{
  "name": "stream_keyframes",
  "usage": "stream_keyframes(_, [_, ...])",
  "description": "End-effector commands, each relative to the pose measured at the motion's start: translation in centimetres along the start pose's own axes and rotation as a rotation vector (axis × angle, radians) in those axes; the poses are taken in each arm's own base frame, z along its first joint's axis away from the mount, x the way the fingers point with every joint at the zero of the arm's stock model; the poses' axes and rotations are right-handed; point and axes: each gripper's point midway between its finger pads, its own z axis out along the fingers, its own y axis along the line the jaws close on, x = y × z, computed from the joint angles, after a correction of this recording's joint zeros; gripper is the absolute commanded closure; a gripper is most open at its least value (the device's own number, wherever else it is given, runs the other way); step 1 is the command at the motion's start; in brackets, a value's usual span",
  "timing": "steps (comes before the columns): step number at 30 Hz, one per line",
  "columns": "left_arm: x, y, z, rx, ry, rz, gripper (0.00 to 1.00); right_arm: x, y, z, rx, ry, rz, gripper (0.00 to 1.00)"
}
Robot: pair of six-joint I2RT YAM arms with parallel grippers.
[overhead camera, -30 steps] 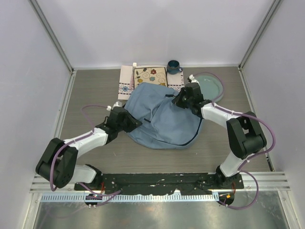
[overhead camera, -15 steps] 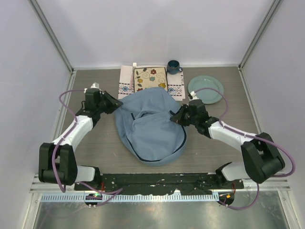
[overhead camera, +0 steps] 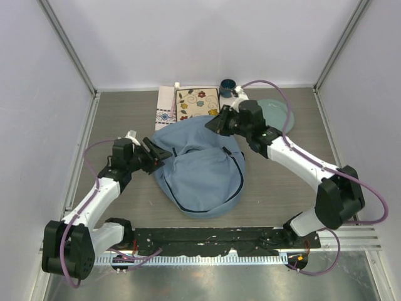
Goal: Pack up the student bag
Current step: Zip the student bag at the center of the board.
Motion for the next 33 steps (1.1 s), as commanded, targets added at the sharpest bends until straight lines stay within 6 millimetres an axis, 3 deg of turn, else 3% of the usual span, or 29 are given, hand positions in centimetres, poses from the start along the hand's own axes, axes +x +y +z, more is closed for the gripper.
stream_keyframes(1, [1.1,-0.9,0.1,0.028,0.039,-0.007,0.35,1.4,5.2,2.5,-0.121,0.064,-0.11,0.83])
stream_keyframes(2, [1.1,-1.0,0.3,0.025,0.042,-0.003,0.36,1.0,6.5,3.0,-0.142,0.055,-0.133,0.87])
stream_keyframes(3, [1.4,-1.1,0.4,0.023,0.048,0.002,0.36,2.8,6.5,3.8,-0.124,0.105,-0.137,0.89])
stream_keyframes(6, [1.3,-1.4,0.4,0.023,0.039,0.012,0.36,4.4,5.9,5.1,-0.066,0.145,-0.139,0.93])
stream_keyframes(10, [1.4,-1.1,0.3,0.006,0.038,0.021,0.37,8.1,2.9,7.0,0.019,0.241,-0.118,0.96])
stream_keyframes(14, [1.8,-0.5,0.3,-0.005,0.051,0.027,0.37,8.9,-1.7,8.9,0.176,0.236,-0.158,0.99])
stream_keyframes(18, [2.2,0.0,0.1,-0.014,0.061,0.035,0.36,8.0,-3.5,9.5,0.249,0.203,-0.197,0.98])
stream_keyframes(20, [2.4,0.3,0.0,-0.017,0.063,0.038,0.35,7.3,-2.8,9.6,0.227,0.195,-0.21,0.92])
stream_keyframes(22, [2.6,0.6,0.1,-0.022,0.07,0.037,0.34,6.6,-0.9,9.1,0.15,0.185,-0.206,0.86])
stream_keyframes(23, [2.6,0.7,0.1,-0.025,0.071,0.036,0.34,6.1,0.0,8.8,0.126,0.171,-0.2,0.77])
stream_keyframes(26, [2.7,0.9,0.2,-0.028,0.072,0.029,0.32,4.4,2.5,7.5,0.056,0.125,-0.186,0.63])
stream_keyframes(29, [2.6,0.8,0.6,-0.017,0.064,-0.002,0.29,4.5,3.6,7.0,0.018,0.147,-0.153,0.61])
stream_keyframes(33, [2.5,-0.4,1.2,0.057,0.064,-0.028,0.28,6.2,3.4,7.0,0.017,0.201,-0.106,0.61])
